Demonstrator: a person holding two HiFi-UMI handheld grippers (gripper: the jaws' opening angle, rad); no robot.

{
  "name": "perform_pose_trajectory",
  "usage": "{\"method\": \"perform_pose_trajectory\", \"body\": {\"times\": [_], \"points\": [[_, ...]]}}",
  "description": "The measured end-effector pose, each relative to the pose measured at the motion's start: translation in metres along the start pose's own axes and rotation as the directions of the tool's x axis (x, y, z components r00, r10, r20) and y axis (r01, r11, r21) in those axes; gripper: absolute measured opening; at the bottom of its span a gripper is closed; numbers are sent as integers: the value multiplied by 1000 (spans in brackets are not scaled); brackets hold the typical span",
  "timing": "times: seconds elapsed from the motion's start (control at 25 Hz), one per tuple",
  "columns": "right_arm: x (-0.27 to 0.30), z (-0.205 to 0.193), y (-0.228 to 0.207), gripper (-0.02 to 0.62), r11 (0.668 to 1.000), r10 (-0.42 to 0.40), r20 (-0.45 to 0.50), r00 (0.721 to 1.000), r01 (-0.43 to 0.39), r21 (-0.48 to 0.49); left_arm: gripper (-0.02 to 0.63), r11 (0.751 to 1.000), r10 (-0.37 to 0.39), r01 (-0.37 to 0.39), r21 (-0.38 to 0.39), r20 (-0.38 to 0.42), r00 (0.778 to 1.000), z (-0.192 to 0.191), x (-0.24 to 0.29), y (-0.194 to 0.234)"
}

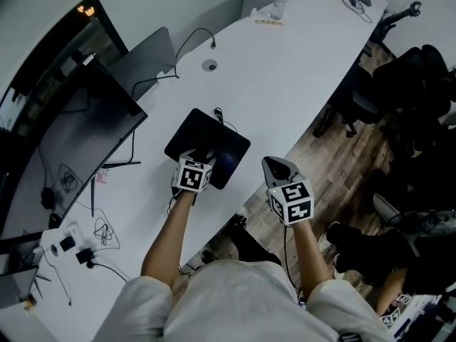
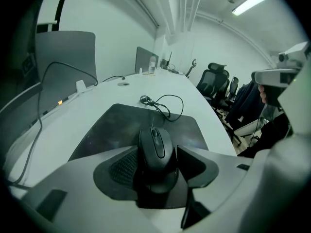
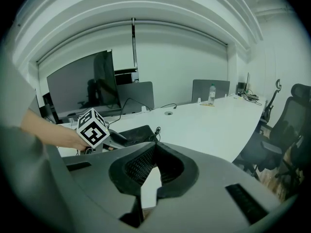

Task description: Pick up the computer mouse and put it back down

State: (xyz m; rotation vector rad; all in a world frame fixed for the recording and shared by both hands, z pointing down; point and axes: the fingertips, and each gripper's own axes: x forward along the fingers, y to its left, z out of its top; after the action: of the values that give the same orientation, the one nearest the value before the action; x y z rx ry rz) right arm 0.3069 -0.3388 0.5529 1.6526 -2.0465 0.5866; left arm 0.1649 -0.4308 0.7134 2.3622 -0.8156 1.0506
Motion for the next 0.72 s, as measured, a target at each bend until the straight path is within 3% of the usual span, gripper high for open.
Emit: {"method": "perform_pose_trajectory", "body": {"times": [0.2,0.4,0.56,0.72], "points": [[-16,2,10,15,1000,-22,14,1000,22,-1,307,999,-26,24,31,70,997,6,-18,3],[-48,24,21,15,997,-72,78,994,75,-34,299,1000,-31,28,14,236,971,25,-87,13],[-82,52,42,15,989,-112,156,981,125,-77,102,1000,4,-8,7,417,909,47,-172,25],[-125,80,70,15,977,-141,238,961,173,-123,23,996,-7,-41,76,547,837,63,-262,17]]}}
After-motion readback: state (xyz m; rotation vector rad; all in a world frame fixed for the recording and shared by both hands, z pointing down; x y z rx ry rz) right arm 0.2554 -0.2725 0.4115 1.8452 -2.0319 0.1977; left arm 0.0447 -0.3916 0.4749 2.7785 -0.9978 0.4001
